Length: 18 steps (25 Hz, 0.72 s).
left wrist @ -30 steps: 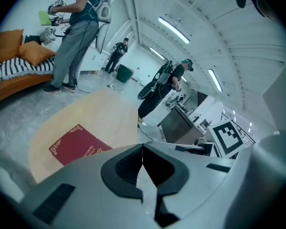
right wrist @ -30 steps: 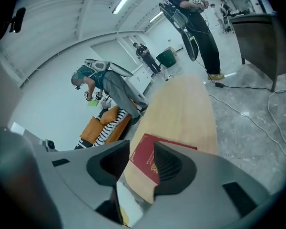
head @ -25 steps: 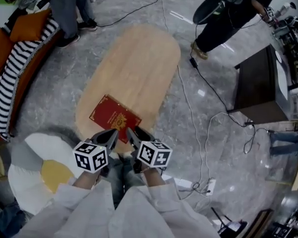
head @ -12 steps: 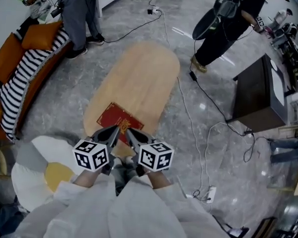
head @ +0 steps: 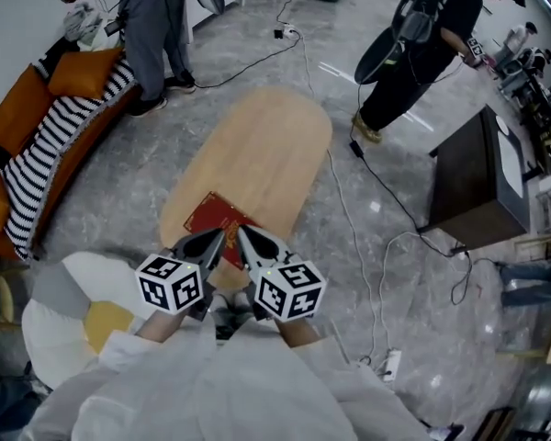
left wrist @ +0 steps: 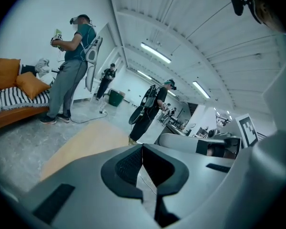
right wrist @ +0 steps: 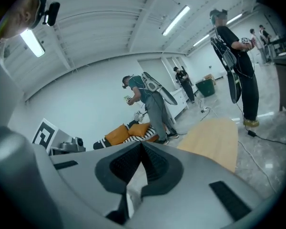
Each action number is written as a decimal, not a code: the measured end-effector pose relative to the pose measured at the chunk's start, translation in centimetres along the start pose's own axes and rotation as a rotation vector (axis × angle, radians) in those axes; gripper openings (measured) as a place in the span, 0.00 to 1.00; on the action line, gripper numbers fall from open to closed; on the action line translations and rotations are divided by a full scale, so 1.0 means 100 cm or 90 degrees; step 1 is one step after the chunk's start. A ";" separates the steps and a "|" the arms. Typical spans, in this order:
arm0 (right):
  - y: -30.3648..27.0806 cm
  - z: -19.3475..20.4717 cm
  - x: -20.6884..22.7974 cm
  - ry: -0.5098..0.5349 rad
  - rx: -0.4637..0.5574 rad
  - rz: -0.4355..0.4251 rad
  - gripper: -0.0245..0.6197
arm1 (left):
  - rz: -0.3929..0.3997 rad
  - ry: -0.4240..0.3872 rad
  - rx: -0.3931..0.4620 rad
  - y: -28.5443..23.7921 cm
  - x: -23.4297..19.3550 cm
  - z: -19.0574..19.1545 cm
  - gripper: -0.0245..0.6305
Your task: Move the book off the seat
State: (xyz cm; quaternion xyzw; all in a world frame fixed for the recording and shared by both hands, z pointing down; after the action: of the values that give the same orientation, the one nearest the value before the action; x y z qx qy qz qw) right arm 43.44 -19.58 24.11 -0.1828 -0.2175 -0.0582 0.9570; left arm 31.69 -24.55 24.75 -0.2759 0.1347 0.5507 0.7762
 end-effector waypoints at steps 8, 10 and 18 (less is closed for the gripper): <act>0.005 0.000 -0.010 0.024 0.005 -0.004 0.06 | -0.009 0.011 0.017 0.015 -0.002 -0.005 0.05; 0.004 0.003 -0.011 0.024 0.000 -0.008 0.06 | -0.010 0.022 0.013 0.017 -0.003 -0.002 0.05; 0.002 0.008 -0.018 0.039 -0.016 -0.008 0.06 | -0.018 0.040 0.002 0.021 -0.007 0.005 0.05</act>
State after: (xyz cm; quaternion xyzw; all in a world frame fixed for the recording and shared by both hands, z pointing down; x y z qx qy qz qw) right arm 41.57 -19.08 23.90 -0.1914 -0.1886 -0.0722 0.9605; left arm 29.47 -24.34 24.92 -0.2940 0.1560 0.5302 0.7798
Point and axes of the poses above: the fingertips, and each gripper's own axes: y backward along the fingers, x to its right, z out of its underside, the point moved 7 cm from there along y, backward along the fingers, and after that the axes turned 8 degrees about z, right-handed, at the moved point
